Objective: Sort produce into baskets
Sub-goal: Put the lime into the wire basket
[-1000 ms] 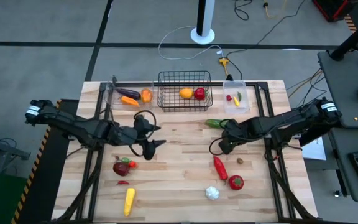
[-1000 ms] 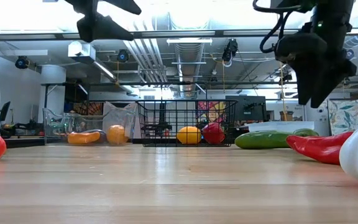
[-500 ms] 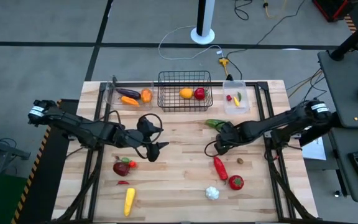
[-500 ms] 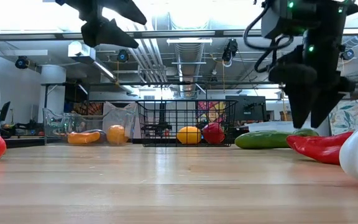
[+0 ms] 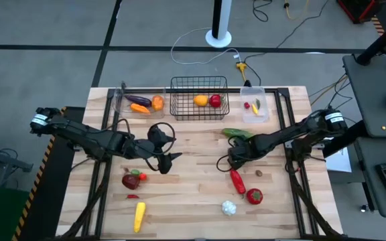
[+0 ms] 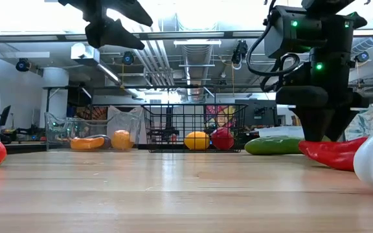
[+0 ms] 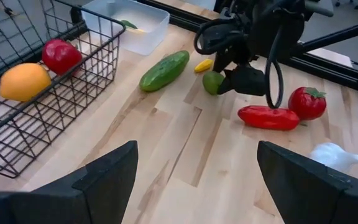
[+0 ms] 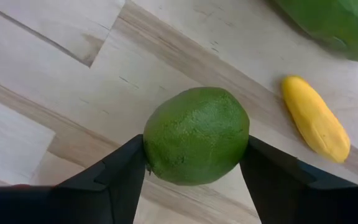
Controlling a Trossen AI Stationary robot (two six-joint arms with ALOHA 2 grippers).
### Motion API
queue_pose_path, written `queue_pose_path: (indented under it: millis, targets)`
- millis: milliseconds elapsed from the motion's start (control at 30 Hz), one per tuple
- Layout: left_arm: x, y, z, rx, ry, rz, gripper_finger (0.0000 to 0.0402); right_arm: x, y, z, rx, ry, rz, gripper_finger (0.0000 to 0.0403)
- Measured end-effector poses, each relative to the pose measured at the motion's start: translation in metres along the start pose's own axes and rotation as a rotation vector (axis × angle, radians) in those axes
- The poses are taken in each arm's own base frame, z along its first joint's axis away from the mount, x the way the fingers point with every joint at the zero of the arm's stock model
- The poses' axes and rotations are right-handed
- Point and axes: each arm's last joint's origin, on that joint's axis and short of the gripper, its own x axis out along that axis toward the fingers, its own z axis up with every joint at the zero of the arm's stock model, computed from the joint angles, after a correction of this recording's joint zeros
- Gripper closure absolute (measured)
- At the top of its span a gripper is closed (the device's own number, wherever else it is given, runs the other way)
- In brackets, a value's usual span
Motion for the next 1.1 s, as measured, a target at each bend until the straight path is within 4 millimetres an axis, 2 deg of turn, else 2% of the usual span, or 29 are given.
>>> queue_pose_path:
  millis: [200,300,567,733,867,967,1100]
  targets:
    - [0.0,0.0,0.0,0.01,-0.007,0.012,0.009,-0.004,-0.002,0.0,0.012,0.001,0.018,0.0183]
    - [0.0,0.0,0.0,0.014,-0.007,0.012,0.009,-0.012,-0.002,0.001,0.018,-0.011,0.053,0.0184]
    - [0.0,0.0,0.0,0.014,-0.006,0.013,0.009,-0.06,0.018,0.02,-0.098,-0.171,0.283,0.0185]
    - [0.0,0.0,0.0,-0.007,-0.006,0.013,0.009,-0.099,0.03,0.052,-0.178,-0.311,0.36,0.0186]
    - [-0.002,-0.003,-0.001,-0.032,-0.008,-0.006,0.009,-0.121,0.038,0.083,-0.276,-0.398,0.368,0.0186]
    - [-0.005,-0.009,-0.003,-0.051,-0.013,-0.036,0.009,-0.133,0.04,0.109,-0.319,-0.457,0.354,0.0186]
    - [-0.011,-0.019,-0.007,-0.072,-0.012,-0.071,0.009,-0.137,0.036,0.145,-0.342,-0.466,0.283,0.0186]
